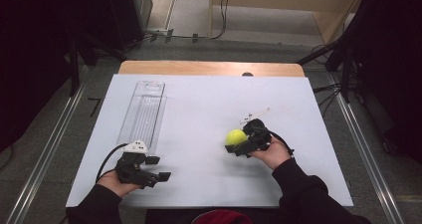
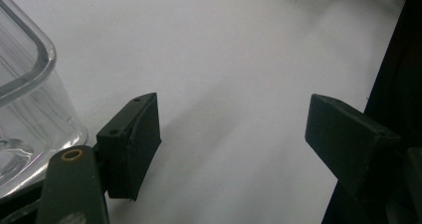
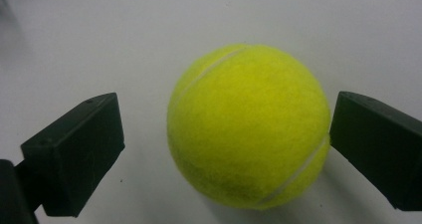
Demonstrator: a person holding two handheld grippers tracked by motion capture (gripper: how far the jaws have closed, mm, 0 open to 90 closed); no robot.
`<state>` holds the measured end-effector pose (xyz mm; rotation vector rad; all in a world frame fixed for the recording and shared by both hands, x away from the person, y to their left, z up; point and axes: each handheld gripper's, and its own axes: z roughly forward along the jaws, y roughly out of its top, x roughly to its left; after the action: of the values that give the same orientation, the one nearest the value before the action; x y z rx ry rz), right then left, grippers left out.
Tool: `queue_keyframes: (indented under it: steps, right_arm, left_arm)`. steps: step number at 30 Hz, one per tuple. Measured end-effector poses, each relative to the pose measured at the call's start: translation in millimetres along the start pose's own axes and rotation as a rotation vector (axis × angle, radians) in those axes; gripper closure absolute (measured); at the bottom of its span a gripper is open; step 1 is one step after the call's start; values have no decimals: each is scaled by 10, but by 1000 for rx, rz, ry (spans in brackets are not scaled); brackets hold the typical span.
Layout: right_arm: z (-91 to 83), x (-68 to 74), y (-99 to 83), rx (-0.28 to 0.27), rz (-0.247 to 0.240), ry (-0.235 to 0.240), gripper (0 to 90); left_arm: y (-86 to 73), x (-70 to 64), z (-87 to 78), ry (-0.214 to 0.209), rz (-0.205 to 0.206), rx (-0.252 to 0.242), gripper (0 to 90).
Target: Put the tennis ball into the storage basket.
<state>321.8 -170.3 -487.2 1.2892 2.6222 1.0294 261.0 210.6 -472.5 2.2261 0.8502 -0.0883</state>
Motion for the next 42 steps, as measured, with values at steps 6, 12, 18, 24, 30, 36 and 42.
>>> queue_keyframes:
  steps: [6,12,18,24,30,36,42]
  right_arm:
    - [51,-9,-18,17,-1,-9,0]
    - [109,-24,-33,39,7,-22,13]
    - [154,-10,-47,54,1,-28,44]
    - [174,26,-55,55,-22,-61,85]
    - [137,-4,-69,36,-22,-73,225]
    - [139,3,-67,37,-32,-74,233]
    - [138,1,-66,37,-39,-72,235]
  left_arm:
    - [0,-1,1,0,2,3,224]
    - [0,-4,5,-1,2,3,224]
    - [1,-4,7,-3,5,5,224]
    - [1,-3,8,-2,8,6,224]
    - [1,-3,11,-3,7,8,224]
    - [0,-2,11,-3,6,8,224]
    - [0,-2,10,-3,7,8,224]
